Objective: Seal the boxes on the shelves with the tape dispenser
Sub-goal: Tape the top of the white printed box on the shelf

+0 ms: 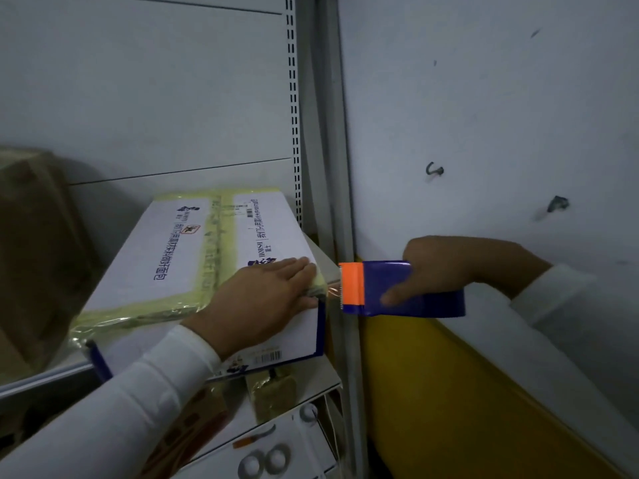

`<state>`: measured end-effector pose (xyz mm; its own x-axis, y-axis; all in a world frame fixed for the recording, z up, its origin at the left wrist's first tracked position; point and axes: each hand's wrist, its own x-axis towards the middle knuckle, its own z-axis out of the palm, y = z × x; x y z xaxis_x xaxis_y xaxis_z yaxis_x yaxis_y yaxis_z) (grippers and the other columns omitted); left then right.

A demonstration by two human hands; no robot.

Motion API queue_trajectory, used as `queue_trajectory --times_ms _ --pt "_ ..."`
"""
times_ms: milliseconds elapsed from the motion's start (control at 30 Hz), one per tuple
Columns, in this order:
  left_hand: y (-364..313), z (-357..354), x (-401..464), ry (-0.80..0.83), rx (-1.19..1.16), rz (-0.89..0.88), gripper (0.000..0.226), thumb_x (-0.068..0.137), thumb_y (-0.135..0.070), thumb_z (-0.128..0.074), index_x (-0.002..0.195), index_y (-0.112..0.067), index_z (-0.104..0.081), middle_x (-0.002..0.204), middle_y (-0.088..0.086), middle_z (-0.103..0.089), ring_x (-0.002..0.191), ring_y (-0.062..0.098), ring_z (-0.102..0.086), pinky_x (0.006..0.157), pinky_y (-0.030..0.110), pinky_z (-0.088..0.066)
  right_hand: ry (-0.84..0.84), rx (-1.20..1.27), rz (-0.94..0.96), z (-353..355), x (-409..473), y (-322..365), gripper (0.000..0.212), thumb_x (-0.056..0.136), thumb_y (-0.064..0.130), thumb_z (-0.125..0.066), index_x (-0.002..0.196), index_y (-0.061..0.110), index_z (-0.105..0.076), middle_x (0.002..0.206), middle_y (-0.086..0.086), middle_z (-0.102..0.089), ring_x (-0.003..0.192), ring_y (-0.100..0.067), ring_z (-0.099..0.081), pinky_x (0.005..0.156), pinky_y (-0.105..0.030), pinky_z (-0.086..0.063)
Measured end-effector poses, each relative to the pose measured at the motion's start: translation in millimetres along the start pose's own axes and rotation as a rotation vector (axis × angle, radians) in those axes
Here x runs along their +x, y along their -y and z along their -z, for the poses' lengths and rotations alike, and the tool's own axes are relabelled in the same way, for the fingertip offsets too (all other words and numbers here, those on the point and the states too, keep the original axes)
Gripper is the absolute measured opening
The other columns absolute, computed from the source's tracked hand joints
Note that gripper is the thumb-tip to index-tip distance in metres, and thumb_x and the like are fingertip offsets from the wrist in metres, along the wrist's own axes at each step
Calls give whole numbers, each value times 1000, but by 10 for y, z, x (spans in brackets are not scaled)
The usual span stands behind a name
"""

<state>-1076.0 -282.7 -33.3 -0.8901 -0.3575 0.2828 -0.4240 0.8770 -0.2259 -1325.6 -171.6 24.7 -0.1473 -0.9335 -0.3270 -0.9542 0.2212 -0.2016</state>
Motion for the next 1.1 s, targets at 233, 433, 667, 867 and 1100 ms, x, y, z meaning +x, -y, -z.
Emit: queue_trajectory --times_ms 233,433,667,867,1100 --pt "-17 -29 32 18 6 15 62 95 -56 -22 146 -21 -31 152 1 -35 137 17 -38 104 34 -40 -121 -291 -23 54 133 236 54 75 69 -69 68 22 -44 66 5 -52 57 -9 -51 45 -21 -35" --pt "37 33 -72 12 -55 2 74 89 -68 -10 145 -25 -33 151 -2 -37 135 17 -41 105 34 -40 -168 -233 -197 -376 197 -150 61 74 73 -67 72 18 -41 71 4 -50 60 -11 -50 49 -25 -36" --pt "2 224 187 -59 -392 -201 33 98 -40 -44 124 -25 -58 130 -6 -58 118 7 -50 101 18 -37 -413 29 -120 -203 203 -66 59 73 73 -69 66 21 -41 60 4 -51 50 -8 -51 43 -20 -30" --pt "-124 116 481 80 -235 -164 24 99 -30 -42 93 -17 -61 87 -8 -46 83 10 -45 80 26 -41 -439 154 -154 -227 233 -129 58 77 66 -70 63 18 -40 55 3 -48 47 -8 -48 45 -20 -29" --pt "-191 -54 657 99 -70 -19 31 96 -35 -42 89 -14 -64 81 -3 -45 79 17 -53 67 27 -39 -397 244 -158 -264 164 -262 53 79 66 -67 71 17 -47 64 0 -56 55 -10 -54 50 -20 -35"
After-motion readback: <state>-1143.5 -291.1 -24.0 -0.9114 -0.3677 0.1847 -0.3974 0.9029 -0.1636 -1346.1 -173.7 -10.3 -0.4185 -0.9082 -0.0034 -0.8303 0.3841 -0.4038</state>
